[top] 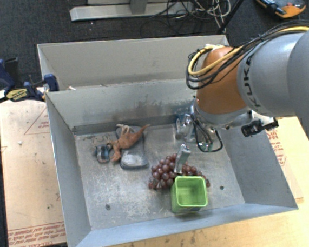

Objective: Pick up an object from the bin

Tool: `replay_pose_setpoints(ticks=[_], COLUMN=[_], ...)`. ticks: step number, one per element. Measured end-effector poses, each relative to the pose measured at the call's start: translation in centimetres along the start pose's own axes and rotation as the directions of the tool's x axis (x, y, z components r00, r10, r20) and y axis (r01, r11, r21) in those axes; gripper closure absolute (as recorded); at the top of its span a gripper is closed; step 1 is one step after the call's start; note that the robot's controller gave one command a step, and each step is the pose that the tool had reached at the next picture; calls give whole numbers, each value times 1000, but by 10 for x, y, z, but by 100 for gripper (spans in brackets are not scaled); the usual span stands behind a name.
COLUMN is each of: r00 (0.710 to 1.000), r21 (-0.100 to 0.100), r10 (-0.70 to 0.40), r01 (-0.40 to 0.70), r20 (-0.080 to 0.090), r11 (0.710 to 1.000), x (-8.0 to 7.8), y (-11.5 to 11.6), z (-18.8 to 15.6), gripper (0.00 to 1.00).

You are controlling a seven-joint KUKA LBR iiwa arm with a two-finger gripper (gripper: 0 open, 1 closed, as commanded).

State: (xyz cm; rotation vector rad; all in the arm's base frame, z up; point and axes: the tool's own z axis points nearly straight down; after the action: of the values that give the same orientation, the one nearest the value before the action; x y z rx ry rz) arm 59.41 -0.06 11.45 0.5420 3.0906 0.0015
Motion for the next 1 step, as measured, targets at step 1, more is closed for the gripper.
replay_pose_setpoints(ticks=[1], r00=[993], r21=[0], r10=[-119], r01=[119], r20=[-1], r11=[993], x=[45], y=[38], z=[27], gripper=[100])
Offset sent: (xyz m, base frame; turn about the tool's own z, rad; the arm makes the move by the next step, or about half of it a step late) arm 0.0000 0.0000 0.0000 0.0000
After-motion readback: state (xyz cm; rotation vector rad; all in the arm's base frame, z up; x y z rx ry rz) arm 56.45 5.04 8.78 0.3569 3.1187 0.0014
